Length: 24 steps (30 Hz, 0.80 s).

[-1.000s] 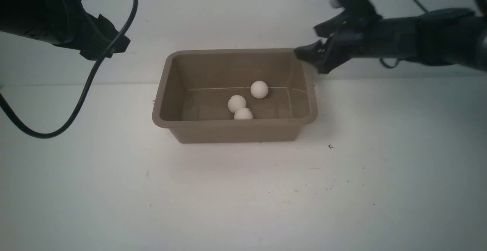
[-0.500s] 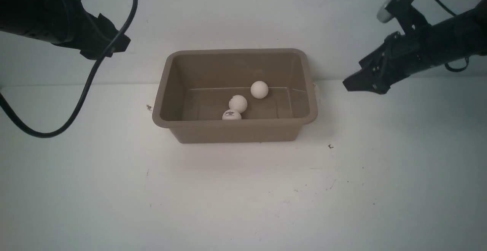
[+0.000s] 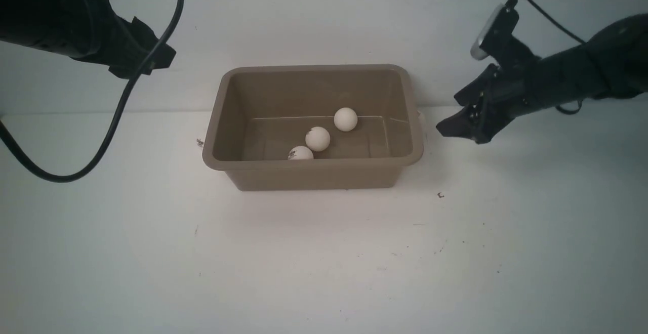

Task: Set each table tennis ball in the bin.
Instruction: Use the right arm to clamp the table tennis ball closest to it

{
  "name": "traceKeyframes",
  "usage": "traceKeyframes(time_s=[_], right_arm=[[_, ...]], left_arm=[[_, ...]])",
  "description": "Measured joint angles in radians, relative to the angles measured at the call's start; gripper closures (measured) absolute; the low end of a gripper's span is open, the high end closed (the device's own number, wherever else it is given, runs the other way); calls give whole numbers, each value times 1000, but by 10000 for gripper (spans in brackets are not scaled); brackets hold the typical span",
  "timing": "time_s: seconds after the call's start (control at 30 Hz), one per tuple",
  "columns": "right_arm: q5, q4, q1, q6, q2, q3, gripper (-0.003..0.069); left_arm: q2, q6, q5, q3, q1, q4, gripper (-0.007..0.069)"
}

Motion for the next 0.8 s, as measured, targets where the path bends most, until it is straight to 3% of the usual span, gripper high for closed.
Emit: traceKeyframes(time_s=[0.47, 0.8], right_arm=[[-80, 279, 0, -396, 81, 0, 123], [-103, 330, 33, -461, 141, -73, 123]], left_arm=[[0, 0, 1, 0, 0, -3, 198], [0, 0, 5, 0, 0, -3, 198]])
